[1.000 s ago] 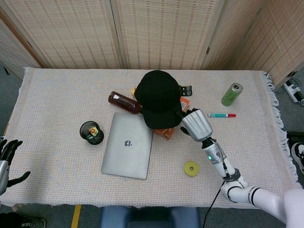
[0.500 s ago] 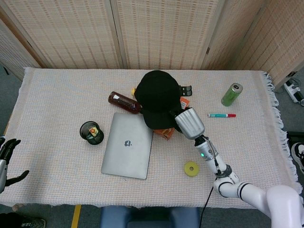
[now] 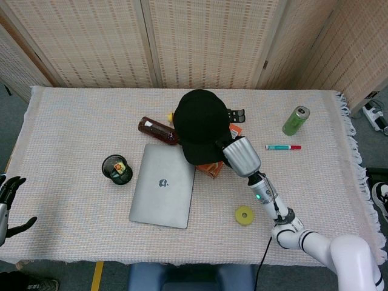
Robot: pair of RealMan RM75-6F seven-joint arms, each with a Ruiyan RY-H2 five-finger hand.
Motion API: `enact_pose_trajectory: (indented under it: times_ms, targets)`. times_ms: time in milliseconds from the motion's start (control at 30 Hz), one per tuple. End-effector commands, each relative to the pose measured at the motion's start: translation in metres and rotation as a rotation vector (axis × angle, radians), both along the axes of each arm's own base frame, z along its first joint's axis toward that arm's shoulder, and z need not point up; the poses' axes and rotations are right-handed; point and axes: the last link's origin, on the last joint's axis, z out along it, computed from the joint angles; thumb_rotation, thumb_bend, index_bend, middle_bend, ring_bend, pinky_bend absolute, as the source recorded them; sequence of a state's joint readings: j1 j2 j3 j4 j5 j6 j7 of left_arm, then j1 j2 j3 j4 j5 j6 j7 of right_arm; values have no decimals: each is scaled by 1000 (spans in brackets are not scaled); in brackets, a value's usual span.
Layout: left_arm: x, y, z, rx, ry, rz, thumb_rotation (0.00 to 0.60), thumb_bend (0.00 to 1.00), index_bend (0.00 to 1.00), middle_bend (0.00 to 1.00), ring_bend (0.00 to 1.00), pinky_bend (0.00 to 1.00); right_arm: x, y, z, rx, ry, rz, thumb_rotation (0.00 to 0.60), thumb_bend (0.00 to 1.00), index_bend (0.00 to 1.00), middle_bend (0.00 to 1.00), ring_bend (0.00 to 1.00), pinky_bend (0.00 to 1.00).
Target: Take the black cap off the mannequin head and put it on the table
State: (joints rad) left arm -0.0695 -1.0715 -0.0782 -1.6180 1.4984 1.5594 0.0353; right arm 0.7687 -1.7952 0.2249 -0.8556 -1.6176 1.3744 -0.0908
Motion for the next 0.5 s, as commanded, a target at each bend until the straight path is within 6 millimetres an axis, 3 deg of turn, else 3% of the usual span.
enact_pose_trajectory:
  times_ms: [33, 233, 500]
  targets:
    - [0, 1, 0, 0, 0, -1, 600, 52, 192, 184, 95, 103, -2, 0, 4, -11, -10, 15, 600, 634, 727, 791, 849, 881]
    - [3, 3, -2, -5, 2, -9, 600, 53, 190, 185, 88, 103, 2, -5, 15, -52, -48, 36, 600, 703, 839, 803, 860, 893]
    - [5, 5, -3, -14, 5, -11, 600, 52, 187, 183, 84, 103, 21, -18, 29, -126, -146, 37, 600, 731, 879, 824, 869, 894]
